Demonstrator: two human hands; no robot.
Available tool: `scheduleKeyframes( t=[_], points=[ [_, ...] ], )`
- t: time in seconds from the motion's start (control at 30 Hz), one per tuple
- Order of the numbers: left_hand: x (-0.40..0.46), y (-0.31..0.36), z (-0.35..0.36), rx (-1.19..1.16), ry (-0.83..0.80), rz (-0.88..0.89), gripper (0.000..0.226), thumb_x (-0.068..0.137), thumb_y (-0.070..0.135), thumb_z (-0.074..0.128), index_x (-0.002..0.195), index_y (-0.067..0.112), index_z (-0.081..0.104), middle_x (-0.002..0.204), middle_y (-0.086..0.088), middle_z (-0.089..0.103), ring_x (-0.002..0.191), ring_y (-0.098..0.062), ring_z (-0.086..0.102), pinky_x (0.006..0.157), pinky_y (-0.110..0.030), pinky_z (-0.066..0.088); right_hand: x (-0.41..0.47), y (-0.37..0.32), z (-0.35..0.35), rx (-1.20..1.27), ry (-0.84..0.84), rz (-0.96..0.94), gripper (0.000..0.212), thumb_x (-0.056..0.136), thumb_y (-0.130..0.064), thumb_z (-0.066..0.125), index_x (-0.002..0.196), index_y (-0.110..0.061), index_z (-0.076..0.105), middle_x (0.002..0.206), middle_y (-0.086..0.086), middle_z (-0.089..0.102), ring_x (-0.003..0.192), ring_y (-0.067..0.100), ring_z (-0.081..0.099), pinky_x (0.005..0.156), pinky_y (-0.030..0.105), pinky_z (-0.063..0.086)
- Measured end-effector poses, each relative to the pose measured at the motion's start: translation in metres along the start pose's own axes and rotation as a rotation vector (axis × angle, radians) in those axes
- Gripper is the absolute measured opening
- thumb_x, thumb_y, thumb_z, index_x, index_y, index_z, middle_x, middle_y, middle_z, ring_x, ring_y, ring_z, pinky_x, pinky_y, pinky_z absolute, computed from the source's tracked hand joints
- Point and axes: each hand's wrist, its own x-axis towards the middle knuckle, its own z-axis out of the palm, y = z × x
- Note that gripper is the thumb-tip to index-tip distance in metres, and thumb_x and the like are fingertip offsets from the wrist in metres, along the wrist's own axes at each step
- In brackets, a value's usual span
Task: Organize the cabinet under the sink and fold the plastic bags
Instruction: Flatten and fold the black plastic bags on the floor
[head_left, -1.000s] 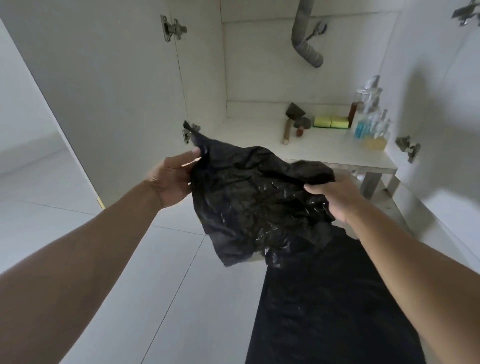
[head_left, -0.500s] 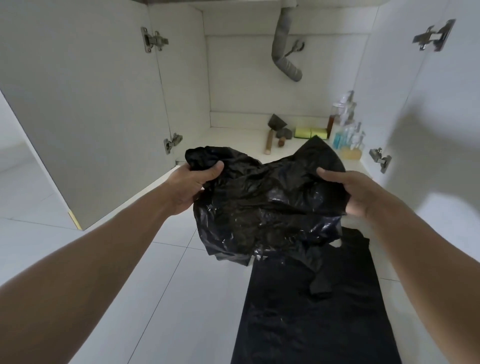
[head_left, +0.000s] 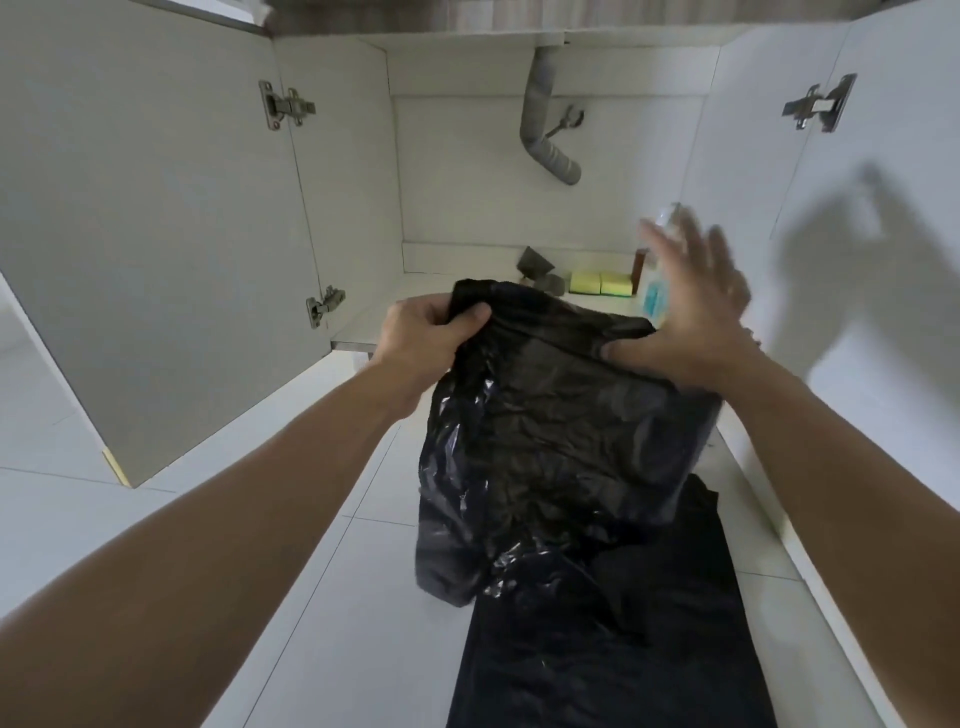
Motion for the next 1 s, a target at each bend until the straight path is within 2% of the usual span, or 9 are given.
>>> scheduleKeyframes(
  t=[0.07,0.13,0.2,0.3,0.43,0.6,0.77,0.9,1.0],
  points=[
    [-0.005,0.005,0.011,-0.037,-0.047,0.007,0.006,0.086,0.020,0.071,0.089,0.017,0.075,0.090,-0.005,0.075,0.083,-0.019,0.071,0.076,-0.029,0.058,0.001,-0.016,0.000,0.110,-0.199,-0.122,0.108,0.059,-0.056,0.082,0.148,-0.045,0.021,0.156,-0.006,0.030,0.147,0.023,0.019,0.117,0.058,0.014],
    [-0.011,0.007,0.018,-0.076,-0.113,0.009,0.017,0.078,0.026,0.076,0.091,0.016,0.075,0.092,-0.009,0.075,0.085,-0.022,0.071,0.078,-0.032,0.058,0.000,-0.025,0.002,0.305,-0.297,-0.110,0.062,0.070,-0.044,0.082,0.126,-0.036,0.056,0.117,-0.016,0.063,0.113,0.006,0.059,0.097,0.037,0.048],
    [-0.017,-0.001,0.017,0.002,-0.203,-0.014,0.032,0.064,0.034,0.083,0.091,0.019,0.074,0.094,-0.007,0.075,0.088,-0.024,0.072,0.079,-0.035,0.059,0.000,-0.029,0.002,0.378,-0.245,-0.119,0.009,0.083,-0.030,0.075,0.080,-0.026,0.068,0.067,-0.023,0.064,0.065,-0.008,0.060,0.061,0.015,0.045],
    [-0.022,-0.028,0.004,0.266,-0.131,-0.098,0.011,0.073,0.027,0.082,0.077,0.028,0.072,0.088,-0.006,0.075,0.084,-0.024,0.072,0.077,-0.034,0.060,0.003,-0.020,0.003,0.429,-0.112,-0.052,0.024,0.088,-0.026,0.070,0.065,-0.024,0.065,0.045,-0.023,0.054,0.044,-0.008,0.051,0.045,0.006,0.033],
    [-0.025,-0.060,-0.024,0.329,-0.049,-0.247,0.005,0.081,0.027,0.076,0.082,0.022,0.074,0.088,-0.001,0.073,0.090,-0.023,0.068,0.072,-0.027,0.057,0.005,-0.009,0.002,0.361,-0.028,-0.021,0.026,0.087,-0.029,0.071,0.063,-0.020,0.068,0.047,-0.013,0.053,0.044,-0.003,0.049,0.048,0.010,0.034],
    [-0.013,-0.029,-0.010,0.268,-0.242,-0.075,0.086,0.057,0.040,0.087,0.134,0.024,0.050,0.118,0.008,0.064,0.108,-0.009,0.060,0.090,-0.031,0.049,0.006,-0.025,0.009,0.243,-0.149,-0.148,0.028,0.087,-0.030,0.071,0.078,-0.004,0.074,0.058,0.000,0.064,0.049,0.007,0.052,0.048,0.011,0.032],
    [0.005,0.002,0.018,0.152,0.040,-0.027,0.012,0.078,0.016,0.078,0.088,0.021,0.072,0.082,0.003,0.073,0.074,-0.008,0.068,0.064,-0.018,0.056,0.003,-0.014,0.011,0.183,-0.365,-0.086,0.024,0.080,-0.037,0.077,0.087,-0.015,0.073,0.078,-0.001,0.067,0.074,0.015,0.063,0.063,0.024,0.046],
    [0.027,-0.007,0.005,0.166,0.162,-0.098,0.014,0.080,0.012,0.077,0.092,0.017,0.072,0.090,-0.001,0.072,0.081,-0.015,0.068,0.071,-0.023,0.055,-0.004,0.044,0.013,-0.069,-0.662,0.170,0.042,0.074,-0.033,0.082,0.105,-0.008,0.068,0.088,0.000,0.068,0.080,0.017,0.065,0.072,0.028,0.048],
    [0.049,-0.014,0.001,0.333,0.100,-0.170,0.013,0.078,0.012,0.079,0.084,0.019,0.069,0.092,-0.005,0.071,0.083,-0.019,0.066,0.076,-0.029,0.055,0.001,0.081,0.009,-0.282,-0.560,0.229,0.046,0.081,-0.030,0.077,0.116,-0.003,0.064,0.092,0.001,0.059,0.085,0.021,0.059,0.072,0.027,0.041]
  ],
)
